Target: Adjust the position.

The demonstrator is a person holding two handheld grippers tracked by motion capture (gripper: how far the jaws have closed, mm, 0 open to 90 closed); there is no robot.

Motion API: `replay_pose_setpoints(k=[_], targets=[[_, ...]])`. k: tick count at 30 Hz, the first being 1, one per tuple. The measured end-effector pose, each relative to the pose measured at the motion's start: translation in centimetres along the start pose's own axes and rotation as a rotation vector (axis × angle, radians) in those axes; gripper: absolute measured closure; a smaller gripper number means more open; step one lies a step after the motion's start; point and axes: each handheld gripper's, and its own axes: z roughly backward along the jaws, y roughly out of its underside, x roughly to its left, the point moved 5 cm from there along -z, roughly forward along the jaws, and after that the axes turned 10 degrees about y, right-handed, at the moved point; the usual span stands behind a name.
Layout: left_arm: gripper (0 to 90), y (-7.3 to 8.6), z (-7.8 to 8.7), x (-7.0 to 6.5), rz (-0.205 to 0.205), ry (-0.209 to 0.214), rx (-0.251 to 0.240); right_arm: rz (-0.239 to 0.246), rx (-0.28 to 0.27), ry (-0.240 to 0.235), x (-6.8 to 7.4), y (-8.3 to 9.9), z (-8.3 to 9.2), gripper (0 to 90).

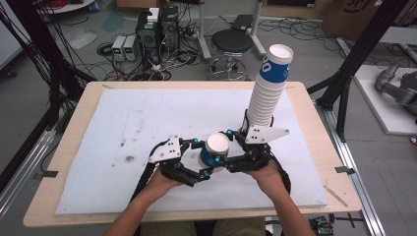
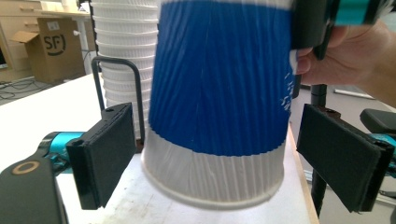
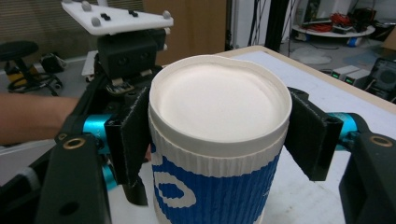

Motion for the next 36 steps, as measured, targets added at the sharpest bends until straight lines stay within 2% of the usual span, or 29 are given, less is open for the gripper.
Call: replay_pose_setpoints(k=[9,12,19,24,26,33,36], targets=[[12.4,0.4,-0.2,0.1,0.023,0.001,0.002,-0.041,-0.02,-0.012,-0.1,-0.1,0.0,30.4],[19.0,0.5,-0.2,0.0,-0.001,0.005,0.007,-0.038,-0.011,-0.008,-0.1,0.1,0.0,30.4],[27.0,0.4,0.2,-0.1,-0.027,0.001,0.037,-0.06,-0.017,-0.011,-0.3,0.3,0.1,30.0],[29.1,0.1,0.4,-0.2,-0.039,0.015,0.072,-0.052,-0.007,-0.02,-0.3,0.3,0.2,27.6],[29.5,-0.2,0.5,-0.3,-0.049,0.017,0.098,-0.044,0.004,-0.005,-0.4,0.2,0.3,21.4],[30.3,-0.9,0.8,-0.2,-0.054,0.043,0.172,-0.02,0.015,-0.02,-0.5,0.1,0.9,21.1],[30.4,-1.1,1.2,0.0,-0.057,0.053,0.209,-0.003,0.013,-0.055,-0.5,-0.1,1.2,21.1]])
